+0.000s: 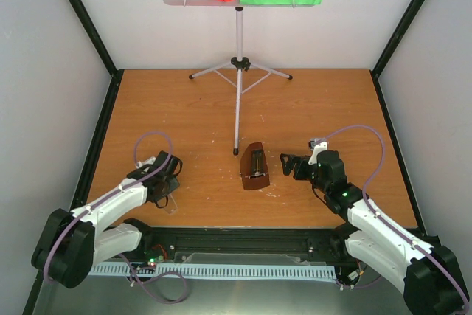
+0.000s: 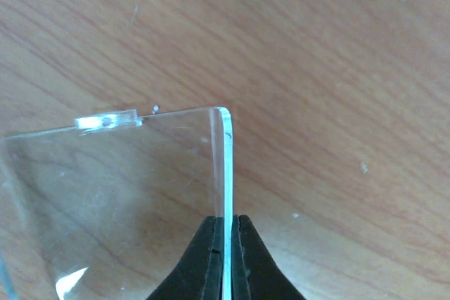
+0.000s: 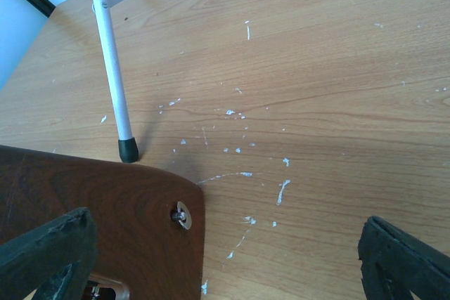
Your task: Pack up the instrument practice props
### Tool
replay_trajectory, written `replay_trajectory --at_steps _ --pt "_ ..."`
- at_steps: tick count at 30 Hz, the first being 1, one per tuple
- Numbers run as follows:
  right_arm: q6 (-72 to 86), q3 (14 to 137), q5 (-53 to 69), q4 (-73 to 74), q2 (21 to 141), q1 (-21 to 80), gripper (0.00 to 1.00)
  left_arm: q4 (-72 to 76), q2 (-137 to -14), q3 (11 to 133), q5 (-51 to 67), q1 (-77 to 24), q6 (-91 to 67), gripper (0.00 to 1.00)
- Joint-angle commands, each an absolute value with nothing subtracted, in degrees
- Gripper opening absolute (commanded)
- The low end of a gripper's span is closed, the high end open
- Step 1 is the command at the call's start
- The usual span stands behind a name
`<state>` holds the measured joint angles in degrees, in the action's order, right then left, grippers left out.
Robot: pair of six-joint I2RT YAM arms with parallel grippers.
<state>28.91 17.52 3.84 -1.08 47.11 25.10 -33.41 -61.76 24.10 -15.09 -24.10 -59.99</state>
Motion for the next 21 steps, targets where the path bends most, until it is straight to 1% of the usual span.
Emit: replay_trajectory --at_steps 1,11,16,21 --pt "28.22 16.78 3.05 -1.61 46.47 24.66 1.0 -33.66 -61.47 26.36 -13.72 -23.73 -59.64 0.01" --pt "25.71 18.0 -1.59 2.81 41.38 24.69 1.0 -35.11 -58.55 32.27 -7.39 -23.73 -59.38 0.0" --pt "23.2 19.9 -2.14 4.6 39.34 24.63 1.0 -31.78 -55.83 34.05 0.15 -23.73 -59.63 0.0" --pt "20.52 21.91 -0.65 5.0 36.0 24.65 1.0 -29.62 -58.73 38.12 9.28 -23.69 -57.06 0.0"
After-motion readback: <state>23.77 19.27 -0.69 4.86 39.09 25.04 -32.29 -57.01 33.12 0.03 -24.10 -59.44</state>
